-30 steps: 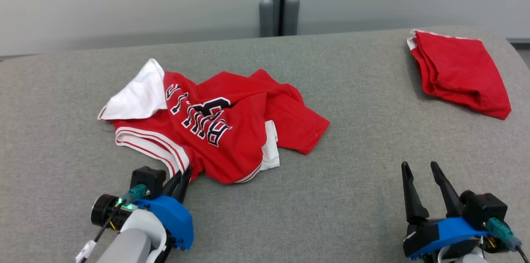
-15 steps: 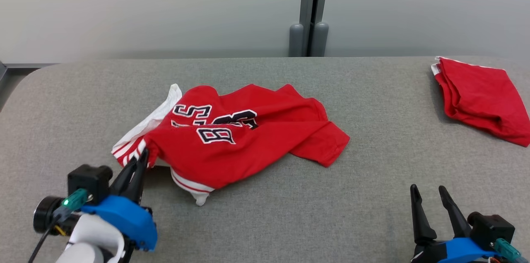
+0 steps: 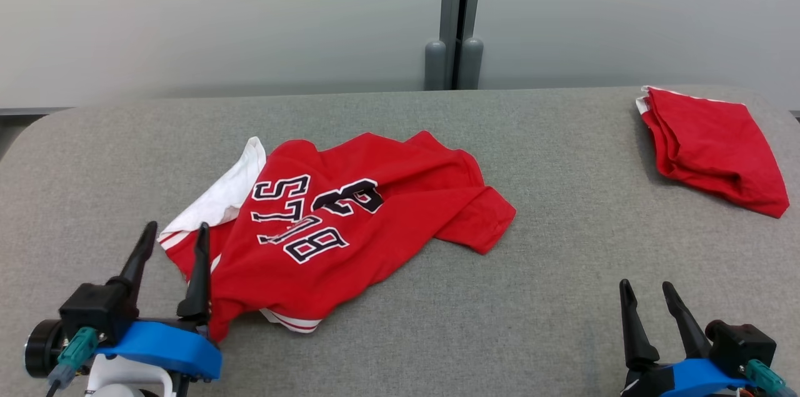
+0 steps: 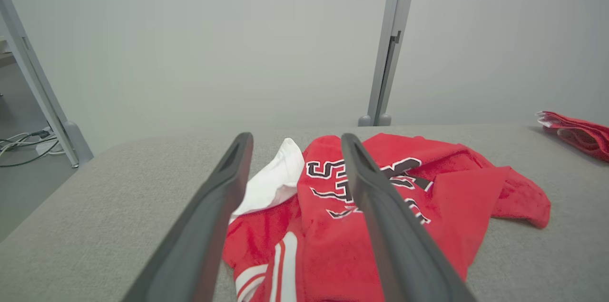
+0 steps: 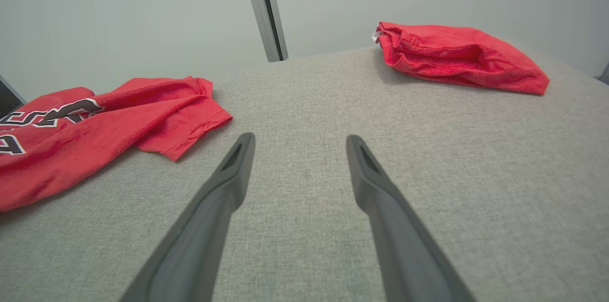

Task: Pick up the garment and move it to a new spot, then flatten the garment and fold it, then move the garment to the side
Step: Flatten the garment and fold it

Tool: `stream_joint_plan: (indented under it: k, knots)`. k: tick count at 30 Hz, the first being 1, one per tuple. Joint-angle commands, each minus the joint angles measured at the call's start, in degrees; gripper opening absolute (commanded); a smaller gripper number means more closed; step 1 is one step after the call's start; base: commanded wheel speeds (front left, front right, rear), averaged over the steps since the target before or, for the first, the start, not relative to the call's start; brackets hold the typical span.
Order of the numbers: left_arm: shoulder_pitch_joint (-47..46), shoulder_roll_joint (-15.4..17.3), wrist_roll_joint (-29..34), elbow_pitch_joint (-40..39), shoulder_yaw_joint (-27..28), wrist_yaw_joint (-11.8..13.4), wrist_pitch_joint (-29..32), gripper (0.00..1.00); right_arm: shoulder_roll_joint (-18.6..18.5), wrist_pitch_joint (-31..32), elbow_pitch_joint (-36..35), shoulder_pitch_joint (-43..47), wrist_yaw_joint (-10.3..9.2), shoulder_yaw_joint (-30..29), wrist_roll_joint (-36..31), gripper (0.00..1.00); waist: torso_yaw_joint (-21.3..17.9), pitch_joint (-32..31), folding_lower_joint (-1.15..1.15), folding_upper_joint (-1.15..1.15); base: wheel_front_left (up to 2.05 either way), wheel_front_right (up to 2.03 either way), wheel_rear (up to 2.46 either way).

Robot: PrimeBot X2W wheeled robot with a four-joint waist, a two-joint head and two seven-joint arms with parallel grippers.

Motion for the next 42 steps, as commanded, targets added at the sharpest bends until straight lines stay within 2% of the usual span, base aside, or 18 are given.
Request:
stream_joint_plan:
  k: [1, 5, 10, 13, 17, 18, 22, 28, 34, 38, 42]
  knots:
    - [-0.54, -0.49, -0.05, 0.82, 0.73, -0.11, -1.71, 1.00, -0.16, -0.18, 0.04, -0.01, 0.04, -0.16, -0.38, 1.00, 0.11, -0.22, 0.00, 0.00, 0.00, 0.00, 0.00]
    - [0.32, -1.90, 1.06, 3.43, 2.35, -0.01, -6.82, 1.00, -0.17, -0.18, -0.18, 0.52, 0.04, -0.58, -0.41, 1.00, 0.66, -0.78, 0.00, 0.00, 0.00, 0.00, 0.00]
    - [2.39, -5.79, 4.63, 2.05, 7.78, -1.11, -7.78, 1.00, -0.17, -0.18, -0.53, 1.05, 0.04, -1.06, 0.02, 1.00, 1.93, -0.84, 0.00, 0.00, 0.00, 0.00, 0.00]
    - [4.97, -7.77, 10.36, 0.81, 11.14, -2.49, -7.81, 1.00, -0.17, -0.18, -0.69, 1.05, 0.04, -0.91, 0.34, 1.00, 2.56, -0.80, 0.00, 0.00, 0.00, 0.00, 0.00]
    - [7.80, -12.09, 14.49, -1.06, 16.67, -4.37, -7.82, 1.00, -0.18, -0.18, -0.64, 1.19, 0.04, -1.22, 0.58, 1.00, 3.33, -0.80, 0.00, 0.00, 0.00, 0.00, 0.00]
    - [8.88, -14.14, 16.20, -1.64, 19.36, -5.46, -7.83, 1.00, -0.15, -0.18, -0.44, 1.27, 0.04, -1.08, 0.75, 1.00, 3.63, -0.86, 0.00, 0.00, 0.00, 0.00, 0.00]
    - [10.04, -17.34, 18.82, -1.44, 22.94, -7.72, -7.83, 1.00, -0.17, -0.18, -0.11, 1.60, 0.04, -0.99, 0.87, 1.00, 4.12, -1.17, 0.00, 0.00, 0.00, 0.00, 0.00]
    - [9.72, -19.56, 21.77, -0.53, 25.60, -10.58, -7.84, 1.00, -0.17, -0.18, 0.99, 1.56, 0.04, -0.21, 1.01, 1.00, 4.69, -1.75, 0.00, 0.00, 0.00, 0.00, 0.00]
    - [8.43, -20.92, 23.66, -0.01, 26.60, -11.39, -7.84, 1.00, -0.16, -0.18, 1.85, -1.17, 0.04, 3.02, 1.12, 1.00, 5.28, -1.55, 0.00, 0.00, 0.00, 0.00, 0.00]
    - [7.58, -21.40, 24.12, 0.22, 26.45, -11.84, -7.84, 1.00, -0.18, -0.18, 2.85, -6.54, 0.04, 5.86, -0.21, 1.00, 5.93, -0.69, 0.00, 0.00, 0.00, 0.00, 0.00]
    - [6.82, -21.77, 24.09, 0.40, 26.33, -12.05, -7.84, 1.00, -0.42, -0.18, 7.66, -13.92, 0.04, 7.96, -1.47, 1.00, 6.87, 0.52, 0.00, 0.00, 0.00, 0.00, 0.00]
